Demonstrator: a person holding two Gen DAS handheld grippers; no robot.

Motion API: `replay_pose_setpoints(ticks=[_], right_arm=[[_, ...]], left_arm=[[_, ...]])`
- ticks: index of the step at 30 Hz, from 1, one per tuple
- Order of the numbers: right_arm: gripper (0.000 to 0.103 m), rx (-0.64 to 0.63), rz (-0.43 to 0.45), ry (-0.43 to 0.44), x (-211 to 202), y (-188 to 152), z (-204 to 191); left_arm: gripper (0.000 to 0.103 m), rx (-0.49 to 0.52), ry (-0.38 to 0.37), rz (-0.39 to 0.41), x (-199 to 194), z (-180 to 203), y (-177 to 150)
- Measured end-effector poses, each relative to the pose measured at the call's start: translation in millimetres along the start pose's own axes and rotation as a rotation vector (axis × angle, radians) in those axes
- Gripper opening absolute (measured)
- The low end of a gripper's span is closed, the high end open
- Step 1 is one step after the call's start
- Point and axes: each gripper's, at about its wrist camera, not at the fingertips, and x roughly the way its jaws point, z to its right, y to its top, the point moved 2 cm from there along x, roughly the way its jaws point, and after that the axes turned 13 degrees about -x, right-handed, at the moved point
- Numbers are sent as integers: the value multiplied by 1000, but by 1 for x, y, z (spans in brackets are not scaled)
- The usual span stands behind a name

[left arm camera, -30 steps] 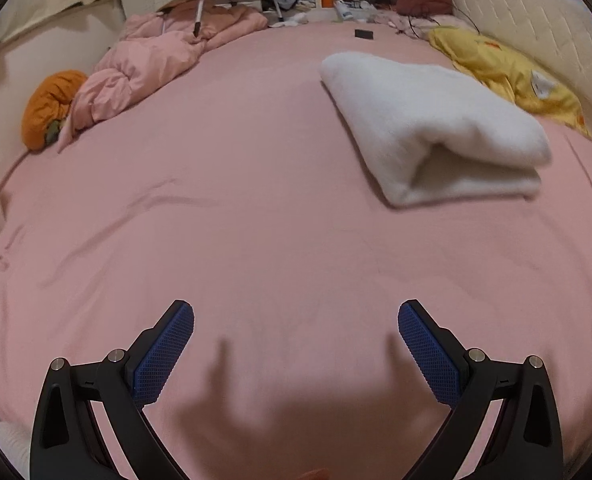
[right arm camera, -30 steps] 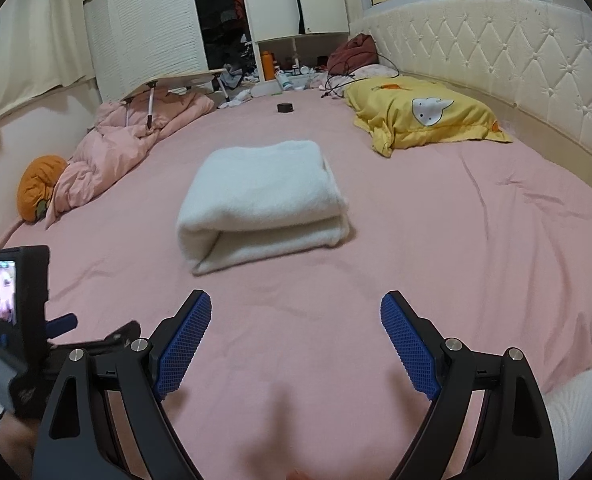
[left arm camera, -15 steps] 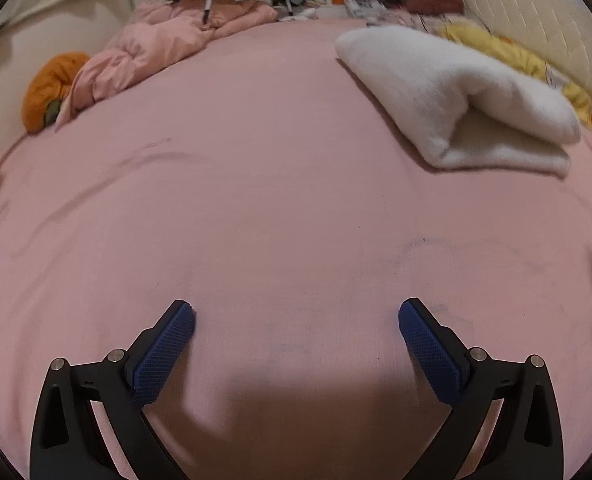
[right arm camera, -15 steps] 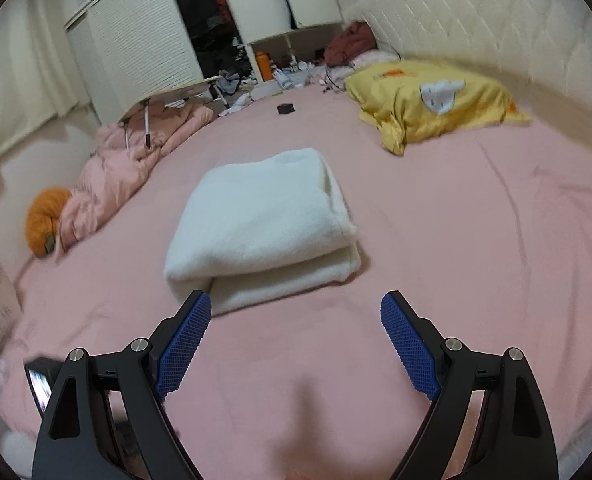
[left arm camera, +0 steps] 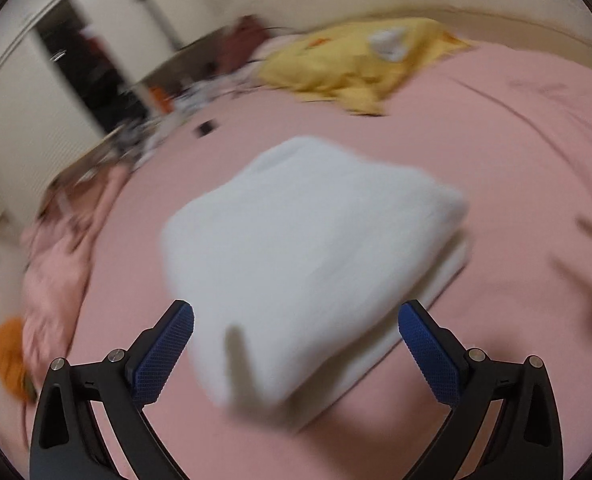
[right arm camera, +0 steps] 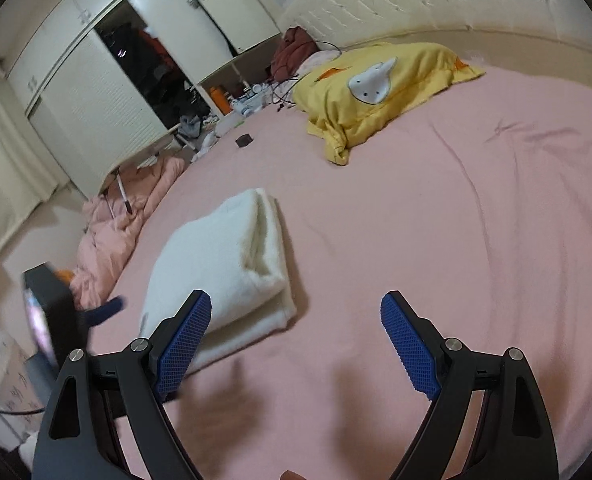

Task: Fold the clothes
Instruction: 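Move both tools toward the folded white bundle on the bed, then grasp the white bundle's edge with the left gripper and lift it, then pull the left gripper back to unfold the white cardigan flat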

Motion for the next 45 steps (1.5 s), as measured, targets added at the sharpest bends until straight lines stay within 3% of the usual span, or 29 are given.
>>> replay_pose_setpoints(ticks=[5,8,12,16,19,20,22,23,24,26,28,34,40,45], right_arm=[[87,79,6,6,1,5,21],[87,99,9,14,2,8,26],[87,114,10,30,2,10,27],[87,123,18,40,2,11,28],[87,129,18,39,1,11,30],[87,133,18,39,1,11,30],[87,136,19,41,1,11,31],[87,137,19,42,1,11,31],[87,138,18,44,1,11,31],[87,142,18,47,2,11,31],[87,138,10,47,4,11,30],[87,-1,2,2,6,8,9],[87,-126,-70,-38,20,-5,-15],[87,-231,-104,-60,23,-12,-47]], left_arm=[[102,-3,-7,-60,44,10,24],[102,-40,-48,-69,49,7,30],[102,-7,-134,-79,35,19,21],[102,97,-94,-68,41,42,21],[102,117,-69,-61,51,47,31],[98,91,-82,-68,54,43,36],[71,22,-119,-81,58,32,44],[45,-39,-151,-84,56,24,45],[35,-99,-184,-88,55,15,47],[30,-182,-234,-112,56,3,47],[28,-156,-241,-164,64,4,38],[24,-358,-271,-65,31,-34,48],[23,-590,-196,70,-20,-131,37],[23,-784,-57,117,-53,-236,-23]])
